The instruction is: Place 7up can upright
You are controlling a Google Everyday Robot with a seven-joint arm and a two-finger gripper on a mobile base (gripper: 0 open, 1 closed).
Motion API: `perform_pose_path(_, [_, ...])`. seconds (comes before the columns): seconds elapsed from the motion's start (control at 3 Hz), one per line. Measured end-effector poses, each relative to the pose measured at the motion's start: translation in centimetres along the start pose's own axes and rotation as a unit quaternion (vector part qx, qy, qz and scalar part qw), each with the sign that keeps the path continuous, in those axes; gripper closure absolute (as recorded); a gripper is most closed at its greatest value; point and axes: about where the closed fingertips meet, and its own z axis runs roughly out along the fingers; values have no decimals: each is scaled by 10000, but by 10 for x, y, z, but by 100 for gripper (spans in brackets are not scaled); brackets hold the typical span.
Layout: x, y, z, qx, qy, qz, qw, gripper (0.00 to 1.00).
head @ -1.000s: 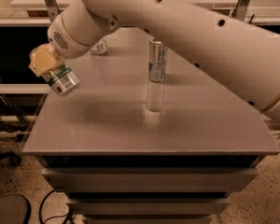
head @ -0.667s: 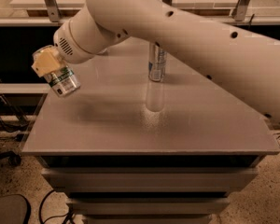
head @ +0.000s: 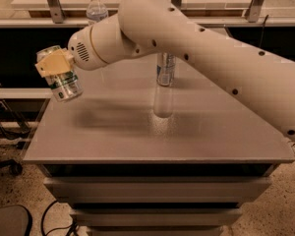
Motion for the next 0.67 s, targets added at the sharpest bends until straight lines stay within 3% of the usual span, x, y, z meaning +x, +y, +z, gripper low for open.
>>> perform_pose_path(0.33, [0,1,2,-410,-91,-119,9990,100])
perform_pose_path(0.67, [1,1,3,-449,-78,-173,9988,100])
